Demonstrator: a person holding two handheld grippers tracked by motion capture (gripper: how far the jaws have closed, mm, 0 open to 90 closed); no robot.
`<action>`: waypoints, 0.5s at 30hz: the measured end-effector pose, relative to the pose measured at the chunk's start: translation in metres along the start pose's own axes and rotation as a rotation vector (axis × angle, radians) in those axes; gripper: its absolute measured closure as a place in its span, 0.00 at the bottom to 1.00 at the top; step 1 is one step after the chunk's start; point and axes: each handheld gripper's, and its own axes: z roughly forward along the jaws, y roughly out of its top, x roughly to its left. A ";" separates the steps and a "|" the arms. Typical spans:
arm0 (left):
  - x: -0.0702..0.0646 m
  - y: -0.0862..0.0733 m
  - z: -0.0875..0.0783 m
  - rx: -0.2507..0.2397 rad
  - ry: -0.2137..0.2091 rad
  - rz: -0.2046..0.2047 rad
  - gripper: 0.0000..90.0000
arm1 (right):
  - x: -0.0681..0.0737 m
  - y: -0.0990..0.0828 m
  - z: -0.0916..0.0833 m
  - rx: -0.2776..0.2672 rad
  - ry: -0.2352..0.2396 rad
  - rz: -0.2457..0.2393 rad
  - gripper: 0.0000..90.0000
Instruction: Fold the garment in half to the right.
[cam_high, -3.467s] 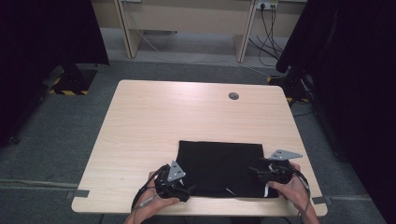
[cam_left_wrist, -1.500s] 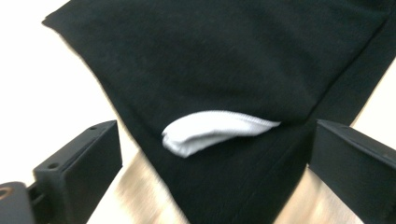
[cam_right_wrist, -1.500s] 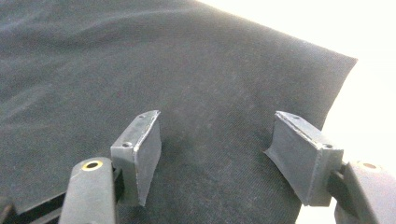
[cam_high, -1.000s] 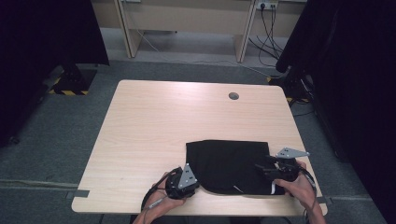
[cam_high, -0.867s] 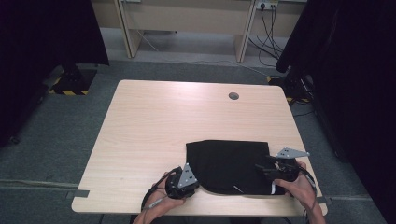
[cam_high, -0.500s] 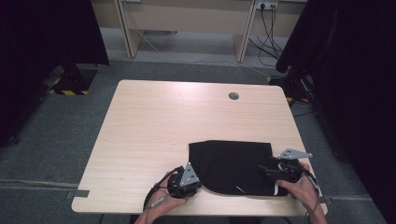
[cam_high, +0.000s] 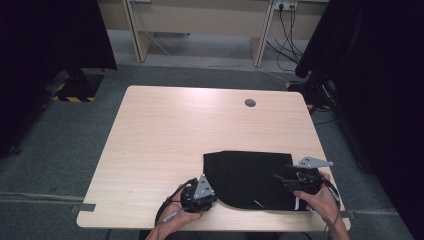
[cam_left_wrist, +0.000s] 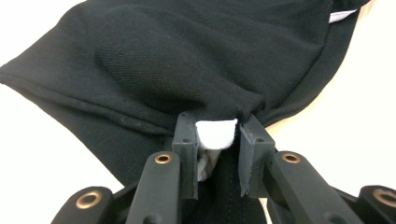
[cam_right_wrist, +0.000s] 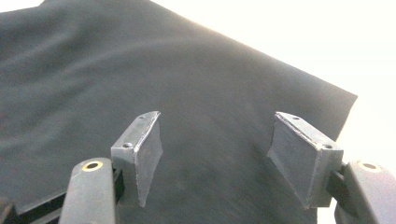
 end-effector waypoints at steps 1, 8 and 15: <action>0.000 0.000 0.000 -0.001 -0.001 -0.001 0.79 | 0.003 0.004 0.001 -0.008 0.015 -0.008 0.38; -0.001 0.000 0.000 0.000 0.008 0.006 0.79 | 0.026 0.032 0.017 -0.051 0.112 -0.014 0.38; -0.001 0.000 0.000 0.001 0.006 -0.002 0.79 | 0.043 0.056 0.036 -0.045 0.134 -0.057 0.38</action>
